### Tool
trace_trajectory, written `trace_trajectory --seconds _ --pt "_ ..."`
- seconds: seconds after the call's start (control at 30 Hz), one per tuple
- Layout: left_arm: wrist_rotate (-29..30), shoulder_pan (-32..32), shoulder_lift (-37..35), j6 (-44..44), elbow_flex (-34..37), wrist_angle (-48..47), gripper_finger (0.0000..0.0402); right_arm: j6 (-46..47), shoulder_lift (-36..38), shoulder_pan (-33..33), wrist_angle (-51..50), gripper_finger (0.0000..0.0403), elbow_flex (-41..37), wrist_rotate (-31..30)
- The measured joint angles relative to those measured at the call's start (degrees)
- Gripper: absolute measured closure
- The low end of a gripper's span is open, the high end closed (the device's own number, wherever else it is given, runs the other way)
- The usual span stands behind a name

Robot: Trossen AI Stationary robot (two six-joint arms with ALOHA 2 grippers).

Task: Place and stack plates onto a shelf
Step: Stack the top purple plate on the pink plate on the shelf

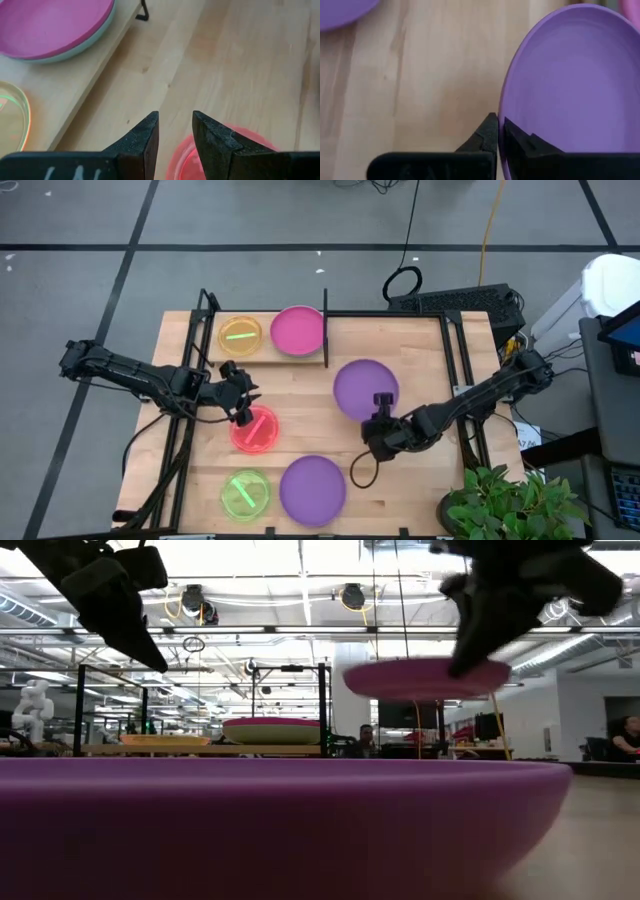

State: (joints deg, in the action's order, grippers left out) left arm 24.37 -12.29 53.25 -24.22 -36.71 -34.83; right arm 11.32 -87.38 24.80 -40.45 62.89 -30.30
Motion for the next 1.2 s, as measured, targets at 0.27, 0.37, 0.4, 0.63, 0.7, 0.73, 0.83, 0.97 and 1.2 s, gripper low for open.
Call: trace_trajectory --seconds 0.27,0.37,0.4,0.63,0.7,0.73,0.83,0.97,1.2 --pt "-0.84 0.0 0.0 1.5 0.0 -0.57 0.0277 -10.84 0.01 -2.95 -0.62 0.0402 6.12 -5.06" --pt "-0.86 0.0 0.0 2.36 0.0 -0.57 0.0277 -13.56 0.01 -4.64 -0.67 0.0402 8.11 -6.83" --pt "-0.86 0.0 0.0 2.49 0.0 -0.58 0.0277 -14.7 0.01 -5.26 -0.65 0.0402 8.77 -7.17" --pt "-0.88 0.0 0.0 2.68 0.0 -1.27 0.0277 -23.7 0.01 -11.35 2.33 0.0403 12.74 -7.2" --pt "-0.88 0.0 0.0 2.9 0.0 -1.53 0.0277 -27.51 0.01 -13.22 4.39 0.0403 13.22 -7.15" --pt "-0.88 0.0 0.0 2.91 0.0 -1.57 0.0277 -29.33 0.01 -14.14 5.59 0.0403 13.36 -7.08" --pt "-0.88 0.0 0.0 2.92 0.0 -1.73 0.0277 -34.52 0.01 -17.05 10.01 0.0403 13.47 -5.22" --pt "-0.9 0.0 0.0 2.77 0.0 -2.61 0.0277 -40.45 0.01 -20.69 15.81 0.0403 13.47 -1.75" --pt "-0.91 0.0 0.0 2.74 0.0 -3.02 0.0277 -48.88 0.01 -25.44 24.66 0.0403 13.47 4.04"
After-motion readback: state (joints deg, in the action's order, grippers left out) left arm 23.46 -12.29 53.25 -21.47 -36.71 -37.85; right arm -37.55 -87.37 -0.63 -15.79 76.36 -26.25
